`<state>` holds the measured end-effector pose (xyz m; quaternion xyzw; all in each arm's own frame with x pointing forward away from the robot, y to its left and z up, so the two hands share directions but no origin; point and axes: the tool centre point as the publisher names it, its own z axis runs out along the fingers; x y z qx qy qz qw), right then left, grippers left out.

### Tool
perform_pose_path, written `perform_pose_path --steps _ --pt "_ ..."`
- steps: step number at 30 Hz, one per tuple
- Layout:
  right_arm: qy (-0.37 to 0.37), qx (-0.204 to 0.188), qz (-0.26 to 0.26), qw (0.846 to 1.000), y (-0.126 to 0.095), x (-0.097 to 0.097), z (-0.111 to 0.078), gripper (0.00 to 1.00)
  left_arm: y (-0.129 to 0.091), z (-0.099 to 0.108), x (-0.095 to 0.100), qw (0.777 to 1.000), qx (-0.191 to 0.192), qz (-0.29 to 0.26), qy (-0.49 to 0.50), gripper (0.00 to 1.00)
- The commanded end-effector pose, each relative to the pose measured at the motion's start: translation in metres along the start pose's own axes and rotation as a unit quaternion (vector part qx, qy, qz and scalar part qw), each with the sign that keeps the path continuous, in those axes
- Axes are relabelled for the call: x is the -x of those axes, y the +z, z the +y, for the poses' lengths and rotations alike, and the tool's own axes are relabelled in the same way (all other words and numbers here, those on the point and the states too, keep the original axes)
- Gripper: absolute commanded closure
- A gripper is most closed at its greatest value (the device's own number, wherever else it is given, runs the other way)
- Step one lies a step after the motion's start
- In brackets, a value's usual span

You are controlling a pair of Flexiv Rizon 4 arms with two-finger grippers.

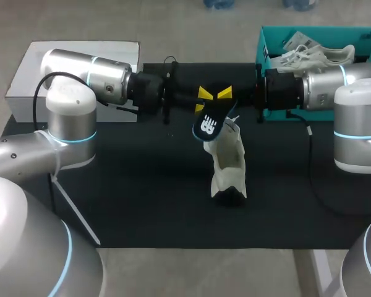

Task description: Take the shoe out of the shoebox, open the shoe tongue, remove and reinsert the insole, then place the shoe into the shoebox

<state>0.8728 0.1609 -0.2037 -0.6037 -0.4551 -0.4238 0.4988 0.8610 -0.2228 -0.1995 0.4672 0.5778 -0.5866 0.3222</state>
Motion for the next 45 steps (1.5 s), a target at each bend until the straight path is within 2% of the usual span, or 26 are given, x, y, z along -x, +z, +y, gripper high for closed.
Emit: perform_pose_path --steps 1,10,11,12,17,21,23,25,26,27,28,36,45 --pt "0.0 0.001 -0.001 1.0 0.001 0.0 -0.001 1.0 0.002 -0.001 -0.001 1.0 0.0 -0.001 0.001 1.0" --pt "0.0 0.001 -0.001 1.0 0.001 0.0 -0.001 1.0 -0.001 -0.006 -0.002 1.0 0.002 0.006 0.0 1.0" --pt "0.0 0.001 -0.001 1.0 0.001 0.0 -0.001 0.65 -0.002 -0.008 -0.002 1.0 0.002 0.008 -0.001 1.0" --pt "-0.003 0.003 0.001 1.0 -0.003 0.002 -0.002 0.0 -0.003 -0.009 -0.003 1.0 0.002 0.01 -0.002 1.0" --pt "-0.008 0.049 -0.029 0.998 -0.037 0.012 -0.015 0.0 -0.008 -0.02 -0.005 1.0 -0.001 0.026 -0.015 1.0" --pt "-0.047 0.042 -0.072 0.995 -0.062 0.011 -0.031 0.0 -0.014 -0.031 -0.007 0.999 -0.006 0.033 -0.022 1.0" --pt "-0.068 0.031 -0.119 0.99 -0.073 0.007 -0.038 0.0 -0.018 -0.036 -0.008 0.999 -0.009 0.034 -0.027 1.0" --pt "-0.112 -0.014 -0.167 0.979 -0.079 0.003 -0.046 0.0 -0.021 -0.041 -0.009 0.999 -0.01 0.036 -0.028 1.0" --pt "-0.133 -0.044 -0.222 0.965 -0.082 0.0 -0.052 0.0 -0.022 -0.043 -0.009 0.999 -0.013 0.036 -0.03 1.0" --pt "-0.129 -0.054 -0.243 0.96 -0.082 -0.001 -0.055 0.0 -0.023 -0.045 -0.01 0.999 -0.014 0.037 -0.03 1.0" --pt "-0.088 -0.031 -0.304 0.948 -0.087 0.0 -0.056 0.0 -0.024 -0.049 -0.01 0.999 -0.016 0.038 -0.031 1.0" --pt "-0.084 -0.029 -0.313 0.946 -0.089 0.0 -0.055 0.0 -0.03 -0.07 -0.009 0.998 -0.013 0.046 -0.05 1.0" --pt "-0.084 -0.029 -0.313 0.946 -0.089 0.0 -0.055 0.0 -0.024 -0.1 -0.009 0.995 -0.024 0.065 -0.07 1.0"
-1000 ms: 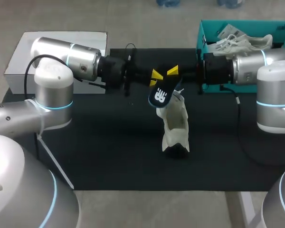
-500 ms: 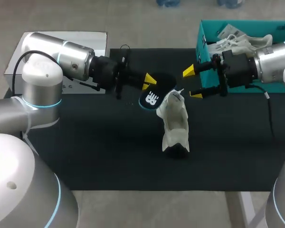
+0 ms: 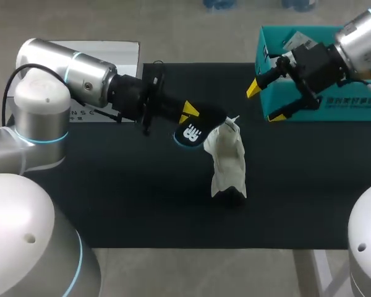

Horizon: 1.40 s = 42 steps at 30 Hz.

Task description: Take the shoe out of the shoebox, open the shoe tongue, remove and reinsert the insole, then place the shoe into the shoebox

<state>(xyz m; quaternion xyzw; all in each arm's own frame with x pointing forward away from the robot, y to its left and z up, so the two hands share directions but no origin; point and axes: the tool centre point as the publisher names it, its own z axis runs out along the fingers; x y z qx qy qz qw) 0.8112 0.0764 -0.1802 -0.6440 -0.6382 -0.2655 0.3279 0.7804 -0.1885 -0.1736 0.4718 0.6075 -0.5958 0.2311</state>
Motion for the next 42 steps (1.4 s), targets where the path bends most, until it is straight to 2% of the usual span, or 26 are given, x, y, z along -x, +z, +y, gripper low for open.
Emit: perform_pose_path --steps 1,3,5,9,17,21,36,38,42 --pt "0.001 -0.006 -0.032 0.999 0.0 -0.002 0.003 0.0 -0.001 -0.014 -0.001 1.0 0.007 0.004 -0.006 1.0" --pt "-0.025 -0.016 -0.064 0.997 -0.005 0.001 -0.003 0.0 -0.002 -0.017 -0.002 1.0 0.007 0.007 -0.007 1.0" --pt "-0.053 -0.012 -0.095 0.994 -0.01 0.007 -0.016 0.0 -0.004 -0.019 -0.003 1.0 0.006 0.007 -0.014 1.0" --pt "-0.148 -0.022 -0.154 0.977 -0.016 0.015 -0.045 0.0 -0.007 -0.023 -0.004 1.0 0.003 0.014 -0.026 1.0" --pt "-0.269 0.007 -0.187 0.945 -0.035 0.025 -0.087 0.0 -0.009 -0.026 -0.005 0.999 0.002 0.022 -0.033 1.0" --pt "-0.295 0.014 -0.198 0.935 -0.043 0.029 -0.093 0.0 -0.009 -0.026 -0.005 0.999 -0.003 0.024 -0.039 1.0" --pt "-0.284 0.035 -0.189 0.939 -0.054 0.038 -0.088 0.0 -0.005 -0.024 -0.005 0.999 -0.014 0.027 -0.043 1.0" --pt "-0.257 0.036 -0.189 0.947 -0.055 0.037 -0.085 0.0 -0.005 -0.024 -0.005 0.999 -0.015 0.029 -0.044 1.0" --pt "-0.257 0.036 -0.189 0.947 -0.055 0.037 -0.085 0.0 -0.005 -0.025 -0.005 0.998 0.0 0.036 -0.045 1.0"
